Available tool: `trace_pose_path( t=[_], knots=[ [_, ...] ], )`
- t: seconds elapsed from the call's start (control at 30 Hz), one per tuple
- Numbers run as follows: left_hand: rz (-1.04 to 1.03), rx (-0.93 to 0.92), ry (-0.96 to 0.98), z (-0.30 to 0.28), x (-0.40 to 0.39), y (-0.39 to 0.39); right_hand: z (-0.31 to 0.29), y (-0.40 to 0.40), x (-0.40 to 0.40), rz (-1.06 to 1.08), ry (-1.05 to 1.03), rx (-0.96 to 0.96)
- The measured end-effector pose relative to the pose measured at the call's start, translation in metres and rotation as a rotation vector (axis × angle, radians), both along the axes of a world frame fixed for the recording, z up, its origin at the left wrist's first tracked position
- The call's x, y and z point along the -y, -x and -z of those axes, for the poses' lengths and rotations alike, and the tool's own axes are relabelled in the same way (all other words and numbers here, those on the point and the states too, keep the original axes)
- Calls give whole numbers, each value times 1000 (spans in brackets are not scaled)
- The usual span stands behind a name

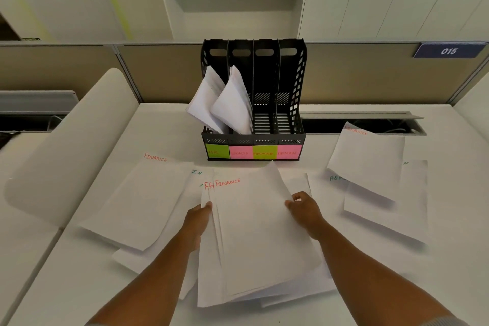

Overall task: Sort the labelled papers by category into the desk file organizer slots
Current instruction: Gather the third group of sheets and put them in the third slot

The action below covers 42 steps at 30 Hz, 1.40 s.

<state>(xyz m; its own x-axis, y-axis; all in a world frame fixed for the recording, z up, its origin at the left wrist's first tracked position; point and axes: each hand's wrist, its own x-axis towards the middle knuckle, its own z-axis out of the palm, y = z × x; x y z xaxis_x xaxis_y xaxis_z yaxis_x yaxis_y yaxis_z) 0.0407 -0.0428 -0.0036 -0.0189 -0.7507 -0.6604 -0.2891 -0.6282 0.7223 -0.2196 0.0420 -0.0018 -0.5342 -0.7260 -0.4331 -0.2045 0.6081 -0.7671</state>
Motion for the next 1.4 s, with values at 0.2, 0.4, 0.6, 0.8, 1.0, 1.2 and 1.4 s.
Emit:
trace_pose_path(
  t=[0.2,0.4,0.6,0.8,1.0,1.2,1.4],
  knots=[
    [23,-70,52,6,-1,-1,8,-6,-1,-39,-21,44],
    [-43,-46,108,6,1,-3,10,13,-5,267,26,12],
    [-60,-56,130,5,0,-3,10,12,-8,117,17,94],
    [-21,-128,112,1,3,2,5,-7,-2,11,51,215],
    [-49,-130,133,-3,14,1,1,-16,5,5,107,278],
    [179,628,549,2,21,-32,6,-18,10,-96,37,34],
    [412,1073,386,12,20,-74,14,-20,8,-35,18,-18]
  ],
)
